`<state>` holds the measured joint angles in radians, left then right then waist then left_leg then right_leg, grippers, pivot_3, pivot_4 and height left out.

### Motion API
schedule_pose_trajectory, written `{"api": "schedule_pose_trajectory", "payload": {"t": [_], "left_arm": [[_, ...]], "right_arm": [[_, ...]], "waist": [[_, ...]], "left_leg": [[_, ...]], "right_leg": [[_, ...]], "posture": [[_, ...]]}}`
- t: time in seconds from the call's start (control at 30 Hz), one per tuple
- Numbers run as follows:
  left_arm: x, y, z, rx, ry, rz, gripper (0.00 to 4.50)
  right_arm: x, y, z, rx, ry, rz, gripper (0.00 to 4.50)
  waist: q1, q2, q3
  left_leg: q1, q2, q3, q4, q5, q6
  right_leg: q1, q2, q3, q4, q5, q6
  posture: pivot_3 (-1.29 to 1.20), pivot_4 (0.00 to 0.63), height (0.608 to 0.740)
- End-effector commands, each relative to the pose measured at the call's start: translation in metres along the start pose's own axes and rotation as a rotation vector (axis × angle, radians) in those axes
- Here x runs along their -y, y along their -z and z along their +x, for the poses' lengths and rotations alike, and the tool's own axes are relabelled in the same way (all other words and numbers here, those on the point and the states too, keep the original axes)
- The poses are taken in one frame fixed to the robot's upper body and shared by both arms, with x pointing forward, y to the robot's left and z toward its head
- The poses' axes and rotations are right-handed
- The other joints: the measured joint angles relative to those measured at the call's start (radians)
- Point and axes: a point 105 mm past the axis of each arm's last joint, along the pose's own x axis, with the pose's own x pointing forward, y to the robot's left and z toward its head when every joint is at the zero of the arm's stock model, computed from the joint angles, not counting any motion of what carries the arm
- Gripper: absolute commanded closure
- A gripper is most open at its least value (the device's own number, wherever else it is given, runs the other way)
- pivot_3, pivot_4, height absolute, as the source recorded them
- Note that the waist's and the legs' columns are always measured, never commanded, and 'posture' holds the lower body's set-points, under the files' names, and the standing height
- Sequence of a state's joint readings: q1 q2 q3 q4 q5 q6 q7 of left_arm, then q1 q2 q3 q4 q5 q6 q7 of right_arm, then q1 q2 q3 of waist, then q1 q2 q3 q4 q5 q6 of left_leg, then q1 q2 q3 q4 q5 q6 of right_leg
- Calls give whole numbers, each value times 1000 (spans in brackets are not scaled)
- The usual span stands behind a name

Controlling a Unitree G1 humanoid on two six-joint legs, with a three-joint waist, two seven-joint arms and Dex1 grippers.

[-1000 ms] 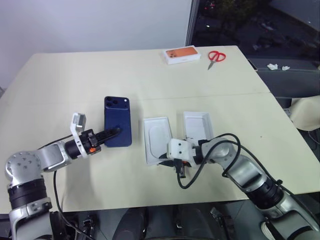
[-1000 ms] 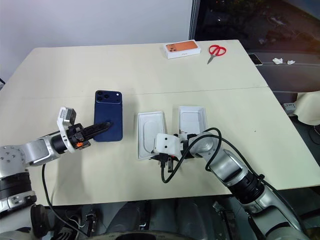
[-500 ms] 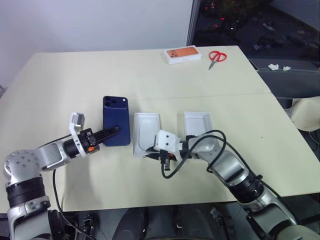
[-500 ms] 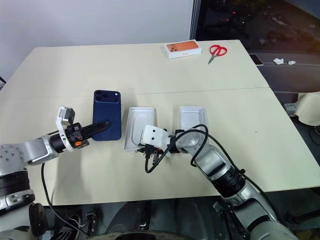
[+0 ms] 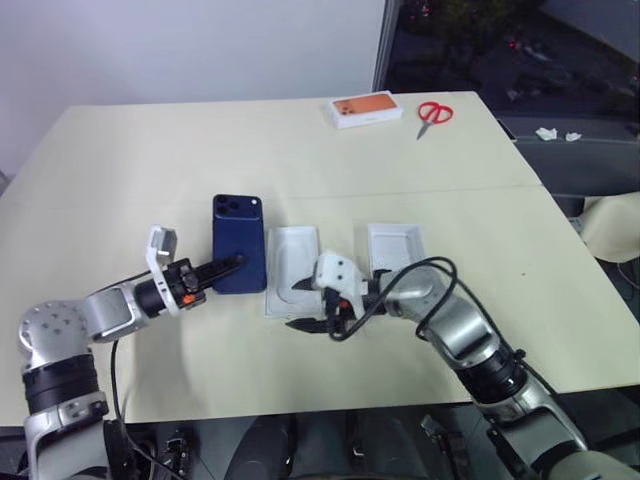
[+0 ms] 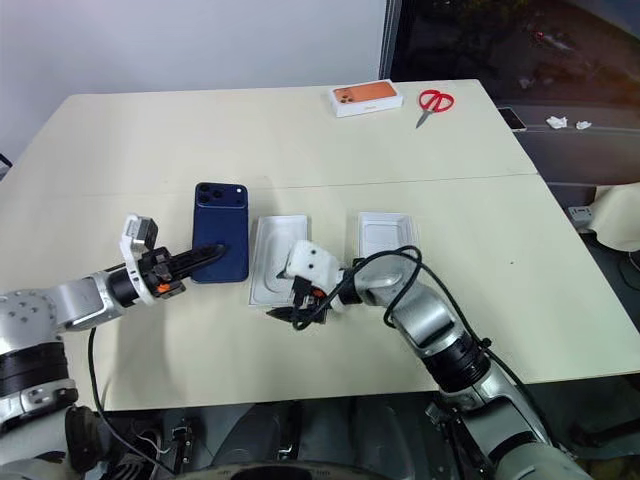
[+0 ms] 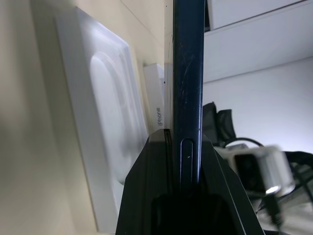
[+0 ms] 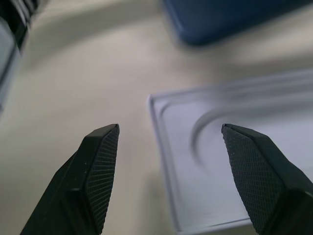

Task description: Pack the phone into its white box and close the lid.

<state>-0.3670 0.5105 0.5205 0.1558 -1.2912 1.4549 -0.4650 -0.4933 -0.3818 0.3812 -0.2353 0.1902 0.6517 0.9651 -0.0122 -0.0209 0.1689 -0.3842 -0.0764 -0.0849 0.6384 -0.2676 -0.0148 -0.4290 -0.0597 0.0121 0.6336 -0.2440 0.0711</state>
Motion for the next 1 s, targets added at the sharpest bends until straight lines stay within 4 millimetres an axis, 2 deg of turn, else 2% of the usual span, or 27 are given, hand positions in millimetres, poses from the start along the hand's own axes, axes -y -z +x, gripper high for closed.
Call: {"api": "schedule_pose_trajectory", "payload": {"t": [0.03,0.17,0.3,0.43,0.7,0.77,0.8,0.97,1.0], "left_arm": [[9,4,11,-26,40,22,4500],[1,18,19,-78,32,-47,4500],[-1,29,35,-113,31,-56,4500],[-7,29,46,-97,12,-65,4500],[-11,26,52,-73,6,-65,4500],[-12,26,53,-83,1,-59,3518],[-13,26,54,-84,-4,-58,3185],[-10,33,50,-183,-26,-28,738],[-7,33,49,-195,-18,-14,738]], "right_arm": [[12,-10,-29,37,31,-8,1018],[22,4,-50,-13,84,16,1018],[19,9,-54,-29,94,19,1018],[23,9,-54,-29,127,12,1018],[28,12,-58,-39,161,6,1018],[28,12,-58,-39,166,2,945],[28,11,-58,-38,167,1,945],[27,11,-54,-31,162,1,945],[27,11,-54,-31,162,3,945]], "waist": [[3,0,0],[2,0,0],[-1,0,0],[2,0,0],[2,0,0],[2,0,0],[3,0,0],[4,0,0],[3,0,0]], "left_leg": [[0,0,0,0,0,0],[-2,0,0,5,-2,3],[-3,0,0,5,-2,3],[-3,0,0,7,-2,3],[-4,0,0,8,-2,3],[-4,0,0,8,-2,3],[-4,0,0,8,-2,3],[-4,0,0,8,-2,3],[-4,0,0,9,-2,3]], "right_leg": [[0,0,0,0,0,0],[1,0,0,0,0,0],[0,0,0,0,0,0],[0,0,0,1,1,1],[0,0,0,0,1,1],[0,0,0,0,1,1],[0,0,0,0,1,1],[1,0,0,0,1,2],[1,0,0,0,1,2]], "posture": [[0,150,740],[0,150,740],[0,150,740],[0,150,740],[0,150,740],[0,150,740],[0,150,740],[0,150,740],[0,150,740]]}}
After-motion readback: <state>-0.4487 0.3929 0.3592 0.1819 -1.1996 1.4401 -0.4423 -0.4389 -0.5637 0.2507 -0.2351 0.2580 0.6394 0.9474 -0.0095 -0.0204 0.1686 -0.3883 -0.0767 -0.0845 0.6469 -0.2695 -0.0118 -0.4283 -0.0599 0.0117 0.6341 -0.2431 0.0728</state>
